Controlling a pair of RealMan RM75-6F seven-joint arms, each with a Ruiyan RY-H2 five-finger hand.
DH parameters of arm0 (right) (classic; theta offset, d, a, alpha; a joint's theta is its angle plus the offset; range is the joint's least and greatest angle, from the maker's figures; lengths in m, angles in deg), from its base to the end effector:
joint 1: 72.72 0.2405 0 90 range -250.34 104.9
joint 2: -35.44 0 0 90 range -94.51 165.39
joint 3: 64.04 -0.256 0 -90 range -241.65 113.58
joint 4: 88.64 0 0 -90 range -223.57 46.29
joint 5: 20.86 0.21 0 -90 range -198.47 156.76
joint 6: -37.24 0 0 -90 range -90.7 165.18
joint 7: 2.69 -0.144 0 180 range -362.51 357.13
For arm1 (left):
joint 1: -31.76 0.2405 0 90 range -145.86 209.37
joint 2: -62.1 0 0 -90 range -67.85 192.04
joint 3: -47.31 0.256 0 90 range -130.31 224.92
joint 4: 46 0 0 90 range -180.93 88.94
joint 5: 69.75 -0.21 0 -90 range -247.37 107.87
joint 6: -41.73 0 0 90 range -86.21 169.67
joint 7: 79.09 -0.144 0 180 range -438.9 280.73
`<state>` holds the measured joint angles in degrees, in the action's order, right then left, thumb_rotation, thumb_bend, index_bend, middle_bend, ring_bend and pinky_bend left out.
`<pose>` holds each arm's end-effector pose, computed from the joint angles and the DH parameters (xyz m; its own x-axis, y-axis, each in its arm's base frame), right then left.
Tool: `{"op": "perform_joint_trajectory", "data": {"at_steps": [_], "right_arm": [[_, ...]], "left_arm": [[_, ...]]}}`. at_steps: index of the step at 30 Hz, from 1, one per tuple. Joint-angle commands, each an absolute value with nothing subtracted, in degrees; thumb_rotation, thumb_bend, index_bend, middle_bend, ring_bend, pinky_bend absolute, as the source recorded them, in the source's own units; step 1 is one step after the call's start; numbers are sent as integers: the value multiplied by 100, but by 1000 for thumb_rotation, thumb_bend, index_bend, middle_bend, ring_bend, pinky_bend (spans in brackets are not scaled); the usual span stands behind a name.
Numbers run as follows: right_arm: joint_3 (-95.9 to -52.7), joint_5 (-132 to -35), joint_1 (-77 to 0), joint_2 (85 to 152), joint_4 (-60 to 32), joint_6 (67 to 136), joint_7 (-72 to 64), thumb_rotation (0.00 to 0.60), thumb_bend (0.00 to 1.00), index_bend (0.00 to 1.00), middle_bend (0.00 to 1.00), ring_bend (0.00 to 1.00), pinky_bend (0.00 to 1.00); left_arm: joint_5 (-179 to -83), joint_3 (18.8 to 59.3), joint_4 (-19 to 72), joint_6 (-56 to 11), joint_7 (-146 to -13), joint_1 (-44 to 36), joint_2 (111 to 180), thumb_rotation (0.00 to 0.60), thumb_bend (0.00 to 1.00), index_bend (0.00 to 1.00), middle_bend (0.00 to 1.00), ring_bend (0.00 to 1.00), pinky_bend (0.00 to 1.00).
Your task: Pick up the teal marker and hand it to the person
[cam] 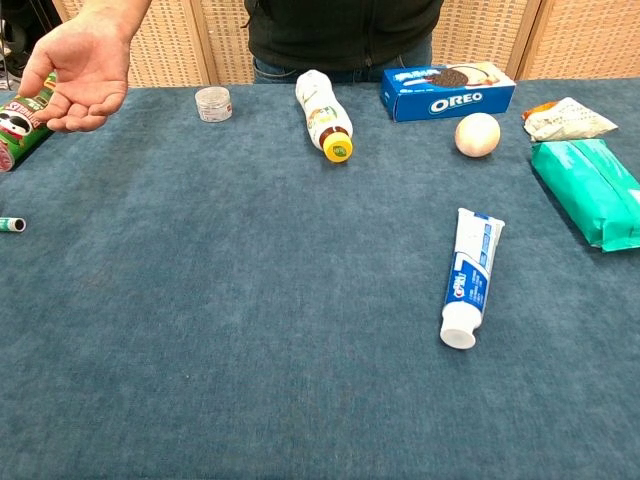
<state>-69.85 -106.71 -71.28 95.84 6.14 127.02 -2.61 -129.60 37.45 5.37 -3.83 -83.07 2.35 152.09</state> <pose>-0.3085 -0.1720 0.1938 0.4159 0.1075 0.9031 -0.9094 0.0409 0.4139 -0.3665 0.3485 0.0483 0.4366 0.3313 0.8364 0.8485 0.1573 -0.5052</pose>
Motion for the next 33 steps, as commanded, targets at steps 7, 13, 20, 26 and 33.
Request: {"op": "perform_joint_trajectory", "data": {"at_steps": [7, 13, 20, 26, 33], "right_arm": [[-6987, -10681, -7139, 9557, 628, 12727, -315, 600, 0, 0, 0, 0, 0], [-6989, -10708, -7159, 9487, 670, 12765, -458, 600, 0, 0, 0, 0, 0], [-7005, -10722, -7201, 9398, 700, 12844, -651, 600, 0, 0, 0, 0, 0], [-7007, -10728, -7218, 9351, 713, 12863, -757, 600, 0, 0, 0, 0, 0], [-7021, -10705, -7223, 9321, 705, 12863, -845, 600, 0, 0, 0, 0, 0]], "left_arm": [[-13136, 3736, 895, -743, -8283, 345, 15028, 600, 485, 685, 0, 0, 0], [-13626, 3597, 2751, -1939, -8464, 629, 13993, 600, 502, 702, 0, 0, 0], [-13239, 3045, 4881, -2616, -9141, 699, 12952, 600, 519, 714, 0, 0, 0], [-12385, 2600, 5822, -2757, -9956, 381, 12641, 600, 523, 718, 0, 0, 0], [-11262, 2282, 5942, -3310, -11153, -197, 13117, 600, 524, 720, 0, 0, 0]]}}
